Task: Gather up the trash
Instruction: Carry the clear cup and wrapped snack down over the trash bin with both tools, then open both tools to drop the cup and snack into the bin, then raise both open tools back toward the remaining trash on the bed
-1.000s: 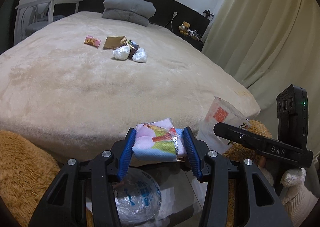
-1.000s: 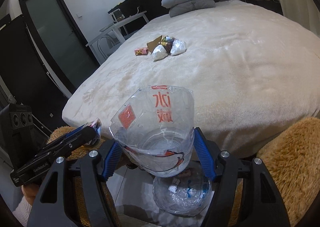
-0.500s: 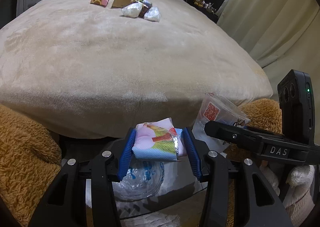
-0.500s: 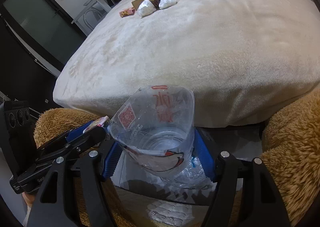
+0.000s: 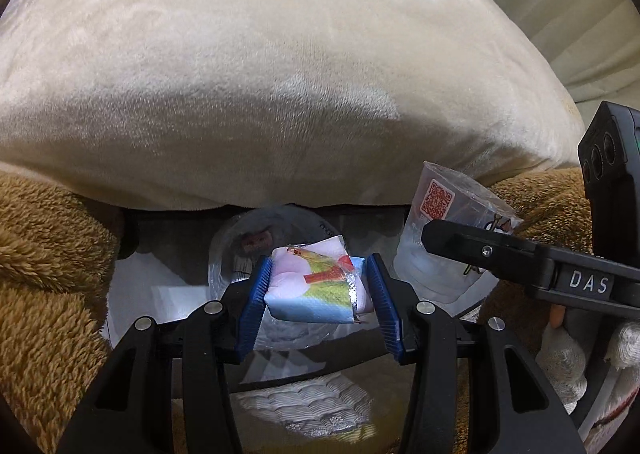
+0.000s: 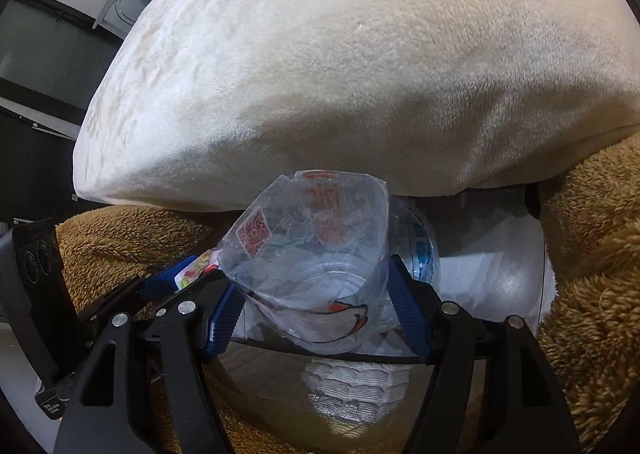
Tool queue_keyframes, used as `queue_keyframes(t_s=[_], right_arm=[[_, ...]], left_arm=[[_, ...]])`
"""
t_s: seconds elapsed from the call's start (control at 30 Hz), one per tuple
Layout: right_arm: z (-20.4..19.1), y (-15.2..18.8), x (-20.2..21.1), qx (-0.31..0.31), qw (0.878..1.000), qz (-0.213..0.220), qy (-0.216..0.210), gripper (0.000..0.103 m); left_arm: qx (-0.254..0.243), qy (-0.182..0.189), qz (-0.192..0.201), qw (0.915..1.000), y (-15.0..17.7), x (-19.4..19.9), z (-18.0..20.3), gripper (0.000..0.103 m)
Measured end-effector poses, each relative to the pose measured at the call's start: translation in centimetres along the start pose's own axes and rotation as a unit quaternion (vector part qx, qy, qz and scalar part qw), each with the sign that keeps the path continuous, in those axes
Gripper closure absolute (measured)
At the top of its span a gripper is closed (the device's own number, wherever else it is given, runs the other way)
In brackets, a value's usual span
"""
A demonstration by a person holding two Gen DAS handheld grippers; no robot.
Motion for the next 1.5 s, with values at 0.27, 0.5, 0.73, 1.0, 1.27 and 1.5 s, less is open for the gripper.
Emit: queue_keyframes(t_s=[0.27, 0.5, 0.73, 1.0, 1.27, 1.5], right_arm=[[1.1, 0.0, -2.2, -0.032, 0.998, -0.044, 0.01, 0.035], [1.8, -0.1, -2.6, -0.034, 0.998, -0.049, 0.013, 0.035], [1.8, -0.2, -2.3, -0.032, 0.998, -0.046, -0.001, 0.035], [2.2, -0.6, -1.8, -0.053, 0.998, -0.037, -0.017, 0.021], [2.2, -0.4, -1.4, -0.056, 0.998, -0.036, -0.023, 0.021], [1.4, -0.3, -0.1, -0.029, 0.999, -0.016, -0.022, 0.021]], left_arm=[[0.029, -0.025, -0.056, 0.9977, 0.7, -2.6, -1.5, 0.055], [0.028, -0.031, -0.059, 0.9974, 0.7, -2.2, -1.2, 0.055], [0.026, -0.024, -0.049, 0.9982, 0.6, -1.8, -1.4, 0.055], [0.024, -0.024, -0.042, 0.9985, 0.5, -1.2, -1.3, 0.034], [0.024, -0.016, -0.026, 0.9992, 0.4, -0.5, -1.6, 0.034], [0.007, -0.018, 0.0, 0.9998, 0.3, 0.8, -1.3, 0.034]])
Point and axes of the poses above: each gripper's, at about its wrist camera, not at the fingertips, and x roughly against the way its jaws point, z to its right, y to its underside, the point moved 5 cm from there along -x, roughly the way its jaws point, and after that the axes turned 2 degrees about y, right-handed, at the moved point
